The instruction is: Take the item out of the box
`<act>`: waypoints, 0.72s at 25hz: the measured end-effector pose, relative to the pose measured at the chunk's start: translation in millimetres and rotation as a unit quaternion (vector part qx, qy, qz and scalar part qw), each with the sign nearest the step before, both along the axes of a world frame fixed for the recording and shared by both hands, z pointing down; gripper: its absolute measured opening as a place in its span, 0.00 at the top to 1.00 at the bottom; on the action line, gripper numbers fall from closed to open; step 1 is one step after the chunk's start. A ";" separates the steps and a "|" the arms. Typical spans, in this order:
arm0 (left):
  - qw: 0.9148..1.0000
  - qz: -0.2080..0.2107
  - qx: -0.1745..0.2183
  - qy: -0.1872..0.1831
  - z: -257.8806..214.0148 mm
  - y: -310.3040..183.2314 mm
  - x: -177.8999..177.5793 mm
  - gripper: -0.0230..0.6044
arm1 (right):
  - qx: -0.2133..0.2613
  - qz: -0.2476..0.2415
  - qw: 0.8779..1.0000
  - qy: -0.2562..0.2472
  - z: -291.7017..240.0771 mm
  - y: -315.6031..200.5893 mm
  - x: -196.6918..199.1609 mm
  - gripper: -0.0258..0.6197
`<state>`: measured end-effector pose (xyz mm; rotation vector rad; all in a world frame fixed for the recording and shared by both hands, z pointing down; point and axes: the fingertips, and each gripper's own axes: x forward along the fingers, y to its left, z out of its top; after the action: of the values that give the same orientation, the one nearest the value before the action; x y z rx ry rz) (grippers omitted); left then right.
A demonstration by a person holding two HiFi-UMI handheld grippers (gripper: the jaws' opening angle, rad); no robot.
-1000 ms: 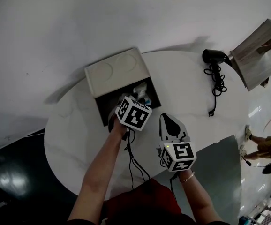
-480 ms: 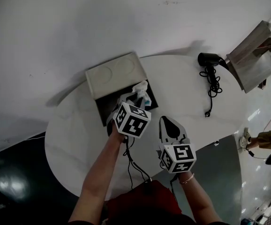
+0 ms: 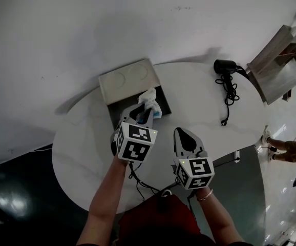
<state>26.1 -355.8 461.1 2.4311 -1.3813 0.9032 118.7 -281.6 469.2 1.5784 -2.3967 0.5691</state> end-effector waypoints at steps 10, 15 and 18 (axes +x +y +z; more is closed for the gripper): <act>0.996 -0.048 0.051 0.048 -52.0 59.7 -12.8 0.79 | 0.029 -0.022 0.999 -0.007 -31.5 25.4 3.5 0.94; 0.994 -0.070 0.063 0.060 -67.8 85.9 -18.8 0.79 | 0.046 -0.035 0.998 -0.011 -45.6 35.8 2.6 0.94; 0.992 -0.080 0.071 0.066 -75.7 99.0 -20.1 0.79 | 0.054 -0.042 0.998 -0.014 -53.1 40.9 2.3 0.94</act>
<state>5.9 -256.7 385.3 2.3875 -1.6138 0.6143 121.0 -240.7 416.1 1.5105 -2.5406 0.4544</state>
